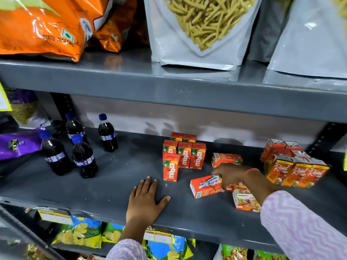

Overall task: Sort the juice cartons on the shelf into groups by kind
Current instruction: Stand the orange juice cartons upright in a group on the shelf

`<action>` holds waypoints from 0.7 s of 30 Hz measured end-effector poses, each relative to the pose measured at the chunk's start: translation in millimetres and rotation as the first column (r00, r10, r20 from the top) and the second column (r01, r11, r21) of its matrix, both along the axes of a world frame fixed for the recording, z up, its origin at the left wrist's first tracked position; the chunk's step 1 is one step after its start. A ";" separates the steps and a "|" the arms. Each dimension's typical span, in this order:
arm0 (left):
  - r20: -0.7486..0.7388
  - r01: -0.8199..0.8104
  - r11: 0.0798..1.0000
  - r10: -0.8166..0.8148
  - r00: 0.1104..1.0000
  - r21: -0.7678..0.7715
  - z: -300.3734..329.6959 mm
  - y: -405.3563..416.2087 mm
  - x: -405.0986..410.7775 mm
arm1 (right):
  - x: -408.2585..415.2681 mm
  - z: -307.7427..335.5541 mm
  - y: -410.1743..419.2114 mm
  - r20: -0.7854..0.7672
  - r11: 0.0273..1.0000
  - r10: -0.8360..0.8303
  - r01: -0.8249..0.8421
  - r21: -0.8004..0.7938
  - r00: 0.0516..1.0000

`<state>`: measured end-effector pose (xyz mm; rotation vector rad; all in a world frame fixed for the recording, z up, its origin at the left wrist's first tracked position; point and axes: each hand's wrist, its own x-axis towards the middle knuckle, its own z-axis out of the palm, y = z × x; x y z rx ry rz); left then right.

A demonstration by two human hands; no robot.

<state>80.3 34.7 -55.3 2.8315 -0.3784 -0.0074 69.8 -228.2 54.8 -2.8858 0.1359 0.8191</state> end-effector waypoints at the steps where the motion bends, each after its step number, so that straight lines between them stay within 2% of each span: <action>1: -0.003 0.000 1.000 0.000 1.000 -0.004 0.2 0.2 0.0 | -7.3 -10.1 -7.1 0.009 0.998 0.005 -0.005 -0.064 1.000; 4: -0.017 0.001 1.000 -0.001 1.000 -0.007 1.3 -0.1 -0.6 | -18.3 -30.4 -11.4 0.217 0.980 0.073 -0.030 -0.198 0.974; 6: -0.025 -0.003 1.000 0.003 1.000 -0.013 2.2 0.2 -0.3 | -21.1 -30.4 -8.0 0.269 0.976 0.104 -0.047 -0.212 0.957; 10: -0.033 0.003 1.000 -0.003 0.999 -0.015 3.8 -0.2 -0.7 | -21.5 -9.4 -0.3 0.222 0.998 -0.005 -0.010 0.064 0.975; 12: -0.032 0.005 1.000 -0.005 0.999 -0.010 4.1 0.0 -0.9 | -15.6 6.1 9.8 0.247 0.992 0.030 -0.059 0.112 0.969; 14: -0.026 -0.005 1.000 0.005 1.000 -0.013 3.2 0.6 -0.8 | -6.9 20.2 23.7 0.329 0.985 0.149 -0.170 0.038 0.933; 16: -0.028 -0.007 1.000 0.006 1.000 -0.016 4.0 0.8 -0.5 | 1.4 29.1 37.8 0.421 0.950 0.300 -0.309 -0.049 0.856; 18: -0.032 -0.009 1.000 0.009 0.999 -0.011 4.8 0.4 -0.5 | 5.4 33.4 49.1 0.440 0.912 0.404 -0.388 -0.130 0.802; 21: -0.041 -0.009 1.000 0.009 0.999 -0.010 5.5 0.7 -0.9 | 6.2 26.0 58.1 0.414 0.875 0.483 -0.438 -0.206 0.772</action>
